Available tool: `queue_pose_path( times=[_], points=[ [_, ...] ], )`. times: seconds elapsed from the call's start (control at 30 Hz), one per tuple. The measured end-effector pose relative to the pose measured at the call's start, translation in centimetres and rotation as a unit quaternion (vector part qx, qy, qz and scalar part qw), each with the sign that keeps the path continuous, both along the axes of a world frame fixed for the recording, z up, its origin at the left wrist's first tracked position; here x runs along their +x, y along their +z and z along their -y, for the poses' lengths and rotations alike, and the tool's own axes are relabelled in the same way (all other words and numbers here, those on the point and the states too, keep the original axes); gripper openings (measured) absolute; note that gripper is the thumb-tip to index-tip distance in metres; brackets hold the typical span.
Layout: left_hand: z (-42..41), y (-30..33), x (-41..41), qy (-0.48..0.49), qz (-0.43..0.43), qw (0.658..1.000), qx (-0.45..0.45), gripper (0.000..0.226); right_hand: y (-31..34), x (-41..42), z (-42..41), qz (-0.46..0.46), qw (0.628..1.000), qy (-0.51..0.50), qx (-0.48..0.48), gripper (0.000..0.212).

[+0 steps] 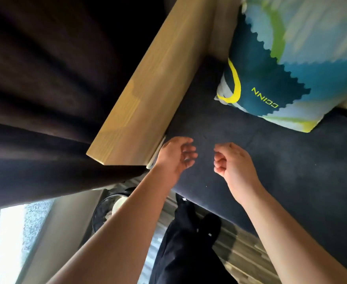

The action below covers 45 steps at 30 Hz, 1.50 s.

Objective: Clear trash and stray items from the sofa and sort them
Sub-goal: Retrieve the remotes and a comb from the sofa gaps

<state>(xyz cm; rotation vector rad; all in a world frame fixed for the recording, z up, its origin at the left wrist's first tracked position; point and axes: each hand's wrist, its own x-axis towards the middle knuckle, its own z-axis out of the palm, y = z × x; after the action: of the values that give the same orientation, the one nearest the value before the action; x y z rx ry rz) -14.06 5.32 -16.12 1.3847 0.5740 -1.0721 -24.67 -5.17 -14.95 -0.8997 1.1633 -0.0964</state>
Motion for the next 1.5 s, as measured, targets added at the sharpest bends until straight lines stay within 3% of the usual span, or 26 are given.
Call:
queue_pose_path(
  times=[0.17,0.27,0.37,0.5,0.57,0.67,0.8,0.97,1.03,1.1,1.2,1.27,1.3,1.33,1.37,1.43,1.5],
  points=[
    [2.1,-2.2,2.6,-0.023,-0.025,0.999,0.007,0.012,-1.0,2.9,2.6,-0.008,1.0,0.005,-0.01,0.023],
    [1.8,-5.4,3.7,-0.038,-0.048,0.997,0.054,0.012,-2.6,4.8,3.9,-0.024,1.0,0.018,-0.001,0.027],
    [-0.7,-8.4,2.7,-0.013,-0.1,0.988,0.121,0.004,-3.7,5.1,4.5,-0.043,0.998,0.05,-0.024,0.015],
    [-4.7,-11.9,1.7,0.095,-0.136,0.963,0.213,0.051,-5.9,5.0,4.3,-0.059,0.995,0.08,-0.012,0.008],
    [-5.6,-13.0,2.2,0.149,-0.127,0.955,0.223,0.062,-6.9,5.2,4.0,-0.061,0.993,0.101,0.002,0.011],
    [-6.2,-13.9,3.0,0.19,-0.111,0.952,0.211,0.056,-7.8,5.3,3.7,-0.067,0.99,0.122,0.004,0.016],
    [-6.4,-14.0,3.2,0.218,-0.133,0.95,0.181,0.031,-8.0,5.7,3.3,-0.071,0.989,0.131,0.015,0.018],
    [-5.4,-10.6,3.2,0.163,-0.113,0.959,0.201,0.007,-7.4,6.7,2.7,-0.063,0.987,0.148,0.016,0.016],
    [-4.3,-7.4,2.9,0.011,0.015,0.969,0.248,0.016,-6.9,7.3,2.6,-0.06,0.987,0.146,0.02,0.019],
    [-3.8,-2.7,2.5,-0.142,0.255,0.915,0.28,0.011,-6.4,8.2,2.3,-0.056,0.988,0.141,0.03,0.02],
    [-3.4,4.7,2.6,-0.237,0.601,0.726,0.237,0.015,-6.1,9.3,2.0,-0.059,0.986,0.154,0.03,0.019],
    [-3.3,8.1,4.5,-0.222,0.717,0.608,0.259,0.017,-6.6,9.7,1.5,-0.063,0.984,0.164,0.034,0.019],
    [-3.3,9.4,5.9,-0.223,0.736,0.57,0.29,0.021,-6.9,9.9,1.1,-0.067,0.983,0.17,0.036,0.018],
    [-3.4,10.1,7.4,-0.234,0.73,0.553,0.325,0.03,-7.4,10.2,0.7,-0.073,0.981,0.178,0.039,0.017],
    [-3.5,10.4,8.8,-0.26,0.704,0.559,0.352,0.043,-8.0,10.5,0.2,-0.077,0.978,0.188,0.042,0.016],
    [-4.0,10.1,11.1,-0.331,0.592,0.631,0.377,0.065,-9.4,11.2,-0.8,-0.09,0.973,0.207,0.05,0.017],
    [-4.2,9.1,12.2,-0.358,0.504,0.689,0.378,0.065,-11.2,12.1,-2.0,-0.107,0.968,0.222,0.053,0.019]
  ],
)
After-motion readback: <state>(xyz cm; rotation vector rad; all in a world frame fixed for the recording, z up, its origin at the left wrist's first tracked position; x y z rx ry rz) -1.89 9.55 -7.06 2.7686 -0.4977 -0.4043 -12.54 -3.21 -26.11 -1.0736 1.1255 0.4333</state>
